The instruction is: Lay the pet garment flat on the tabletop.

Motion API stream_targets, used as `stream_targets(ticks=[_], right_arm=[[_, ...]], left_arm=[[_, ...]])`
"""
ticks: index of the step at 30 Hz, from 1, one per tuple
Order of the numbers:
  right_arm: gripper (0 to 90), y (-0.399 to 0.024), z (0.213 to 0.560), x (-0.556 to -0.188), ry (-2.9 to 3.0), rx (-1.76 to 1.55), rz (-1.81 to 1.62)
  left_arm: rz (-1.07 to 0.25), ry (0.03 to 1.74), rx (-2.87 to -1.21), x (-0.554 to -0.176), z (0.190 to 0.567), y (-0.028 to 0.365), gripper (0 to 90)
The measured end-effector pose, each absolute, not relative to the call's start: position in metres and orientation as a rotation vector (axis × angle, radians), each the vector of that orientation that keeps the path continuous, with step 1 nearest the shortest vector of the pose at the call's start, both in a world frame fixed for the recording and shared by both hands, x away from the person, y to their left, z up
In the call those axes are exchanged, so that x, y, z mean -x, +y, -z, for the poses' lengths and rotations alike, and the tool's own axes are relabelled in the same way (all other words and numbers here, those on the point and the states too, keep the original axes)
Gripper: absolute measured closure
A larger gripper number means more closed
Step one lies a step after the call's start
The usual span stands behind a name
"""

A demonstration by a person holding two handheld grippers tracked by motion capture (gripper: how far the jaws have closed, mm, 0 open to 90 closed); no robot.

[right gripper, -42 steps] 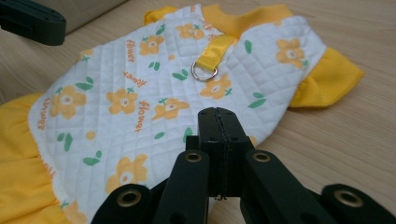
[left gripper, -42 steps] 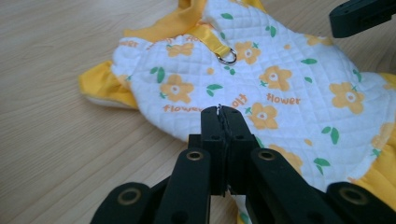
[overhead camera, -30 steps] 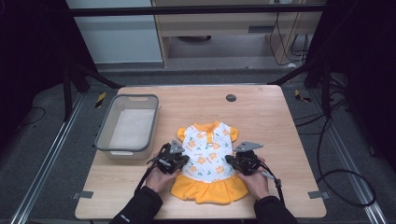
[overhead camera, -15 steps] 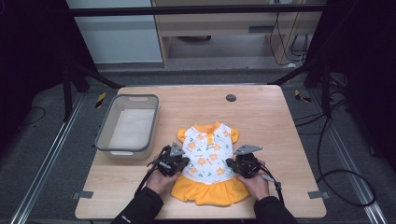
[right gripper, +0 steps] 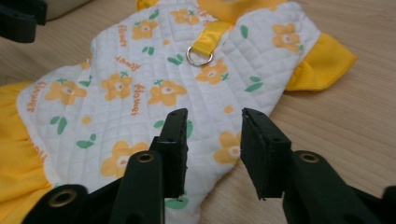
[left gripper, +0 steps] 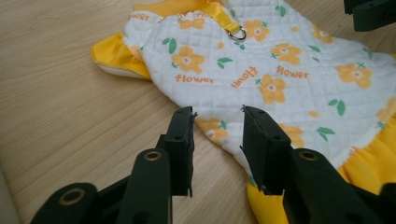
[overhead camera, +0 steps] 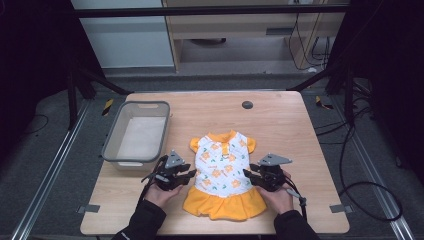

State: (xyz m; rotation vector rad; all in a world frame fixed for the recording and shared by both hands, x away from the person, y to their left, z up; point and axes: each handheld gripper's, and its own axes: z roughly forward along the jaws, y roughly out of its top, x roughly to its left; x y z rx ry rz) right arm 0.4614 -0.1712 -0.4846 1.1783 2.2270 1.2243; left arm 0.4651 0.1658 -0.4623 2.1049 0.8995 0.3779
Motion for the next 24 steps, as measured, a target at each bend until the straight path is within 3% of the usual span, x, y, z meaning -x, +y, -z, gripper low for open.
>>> stream_targets(ticks=[6,9,24], right_arm=[[35.9,-0.191,0.481,-0.456,2.146,-1.197,-1.202],[28.4,-0.202,0.481,-0.458,2.109,-1.239,-1.192],[15.8,-0.247,0.488,-0.448,2.017,-1.331,-1.138]], left_arm=[[-0.401,0.895,-2.080,-0.454,0.457,0.181,54.4],[-0.411,0.898,-2.064,-0.449,0.458,0.189,48.3],[-0.424,0.944,-2.016,-0.428,0.462,0.235,33.6]])
